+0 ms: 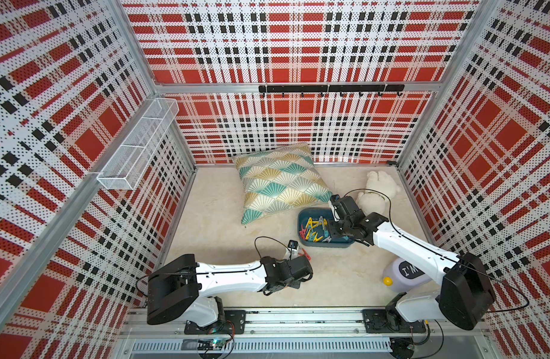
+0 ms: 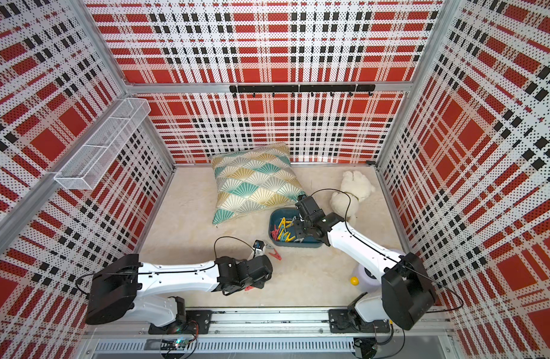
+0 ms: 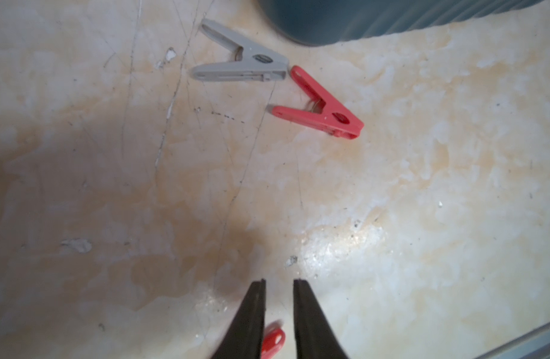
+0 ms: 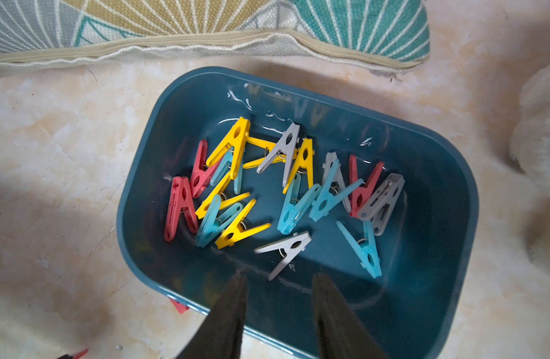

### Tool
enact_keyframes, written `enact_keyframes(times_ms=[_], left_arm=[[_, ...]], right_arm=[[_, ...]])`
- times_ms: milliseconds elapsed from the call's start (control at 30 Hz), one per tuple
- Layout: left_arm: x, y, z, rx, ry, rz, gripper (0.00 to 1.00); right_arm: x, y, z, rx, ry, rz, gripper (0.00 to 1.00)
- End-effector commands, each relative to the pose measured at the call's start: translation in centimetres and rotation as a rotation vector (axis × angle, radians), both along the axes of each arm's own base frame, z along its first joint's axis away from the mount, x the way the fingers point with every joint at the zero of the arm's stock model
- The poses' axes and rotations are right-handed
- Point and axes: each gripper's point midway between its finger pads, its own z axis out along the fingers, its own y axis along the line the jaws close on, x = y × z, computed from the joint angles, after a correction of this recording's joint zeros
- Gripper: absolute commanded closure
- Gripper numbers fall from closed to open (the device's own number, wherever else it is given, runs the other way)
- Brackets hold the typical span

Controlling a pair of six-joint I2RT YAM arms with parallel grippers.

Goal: Put the clothespins into the storage box
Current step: Pick up the clothespin from the center of the board.

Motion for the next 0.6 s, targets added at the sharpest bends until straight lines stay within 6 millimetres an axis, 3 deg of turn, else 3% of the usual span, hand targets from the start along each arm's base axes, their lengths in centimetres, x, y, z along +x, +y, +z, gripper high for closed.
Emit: enact_keyframes(times_ms=[0, 567], left_arm=[[-0.1, 1.6, -0.4, 0.058, -0.002, -0.002, 0.77], [-1.2, 2.6, -1.8, 0.112, 0.039, -0.033, 0.75]], right_arm=[[0.2, 0.3, 0.6, 0.021, -0.02, 0.012, 0.57], [0.3, 0.4, 0.6, 0.023, -0.019, 0.017, 0.57]])
